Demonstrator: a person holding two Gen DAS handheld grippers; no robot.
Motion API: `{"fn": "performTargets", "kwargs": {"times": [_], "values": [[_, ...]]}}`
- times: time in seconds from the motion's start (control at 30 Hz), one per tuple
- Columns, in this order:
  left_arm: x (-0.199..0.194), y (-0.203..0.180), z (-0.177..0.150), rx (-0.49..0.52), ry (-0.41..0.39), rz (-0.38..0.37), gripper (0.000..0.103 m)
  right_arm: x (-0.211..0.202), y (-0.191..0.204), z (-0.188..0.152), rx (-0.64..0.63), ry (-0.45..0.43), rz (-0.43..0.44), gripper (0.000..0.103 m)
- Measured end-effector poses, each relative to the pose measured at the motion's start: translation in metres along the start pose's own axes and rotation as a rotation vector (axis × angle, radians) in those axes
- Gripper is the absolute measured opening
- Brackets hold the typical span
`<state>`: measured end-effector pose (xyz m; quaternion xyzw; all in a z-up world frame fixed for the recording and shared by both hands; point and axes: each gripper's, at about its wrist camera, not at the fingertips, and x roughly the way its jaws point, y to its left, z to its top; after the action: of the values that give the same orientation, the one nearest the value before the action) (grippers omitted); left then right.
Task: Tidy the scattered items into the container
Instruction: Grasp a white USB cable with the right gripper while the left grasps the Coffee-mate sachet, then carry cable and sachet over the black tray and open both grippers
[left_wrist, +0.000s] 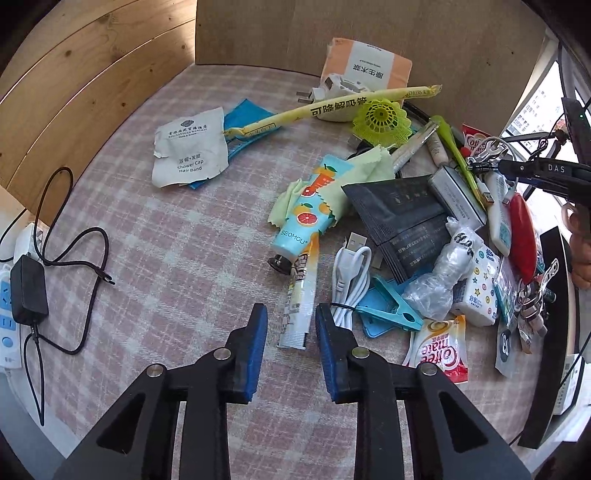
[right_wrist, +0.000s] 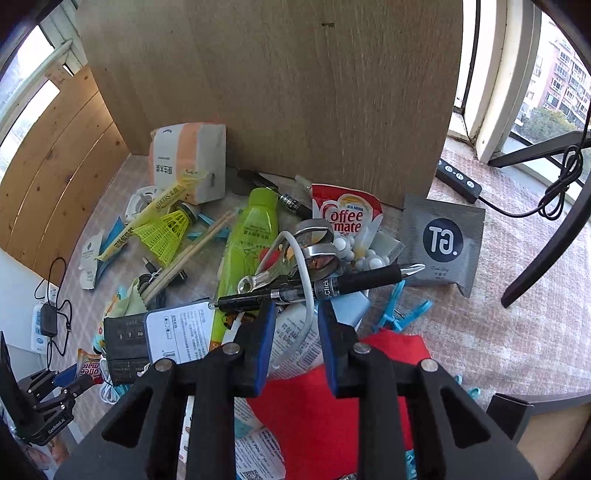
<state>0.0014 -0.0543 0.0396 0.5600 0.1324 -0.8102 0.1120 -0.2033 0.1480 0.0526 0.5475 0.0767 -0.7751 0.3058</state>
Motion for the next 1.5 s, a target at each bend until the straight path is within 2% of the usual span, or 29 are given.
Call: {"fn": "performTargets", "kwargs": {"times": [0.07, 0.13, 0.23, 0.37, 0.77, 0.9, 1.17, 1.33, 1.5], "values": [[0.000, 0.001, 0.000, -0.003, 0.002, 0.004, 0.022, 0.003, -0.002, 0.002, 0.007, -0.002, -0.004, 0.018], [0.001, 0.002, 0.001, -0.008, 0.003, 0.006, 0.019, 0.005, -0.005, 0.004, 0.022, 0.002, 0.000, 0.008], [-0.002, 0.007, -0.001, -0.029, -0.009, 0.024, 0.009, 0.006, -0.006, 0.004, 0.029, 0.006, -0.005, 0.007], [-0.004, 0.010, -0.001, -0.045, -0.014, 0.015, 0.008, -0.001, -0.006, 0.001, 0.034, -0.012, -0.002, 0.006], [-0.011, 0.024, -0.006, -0.108, -0.022, -0.042, 0.007, -0.033, 0.009, 0.003, 0.038, -0.072, 0.079, 0.004], [-0.012, 0.027, -0.009, -0.116, -0.027, -0.022, 0.003, -0.046, 0.023, 0.005, 0.013, -0.099, 0.104, 0.004], [-0.008, 0.033, -0.009, -0.134, -0.050, -0.030, 0.001, -0.078, 0.049, 0.009, -0.030, -0.156, 0.154, 0.004], [-0.018, 0.034, -0.009, -0.153, -0.066, -0.040, 0.001, -0.094, 0.051, 0.003, -0.036, -0.180, 0.149, 0.004], [-0.041, 0.029, -0.004, -0.140, -0.092, -0.051, 0.001, -0.116, 0.035, -0.010, -0.010, -0.203, 0.130, 0.004]]}}
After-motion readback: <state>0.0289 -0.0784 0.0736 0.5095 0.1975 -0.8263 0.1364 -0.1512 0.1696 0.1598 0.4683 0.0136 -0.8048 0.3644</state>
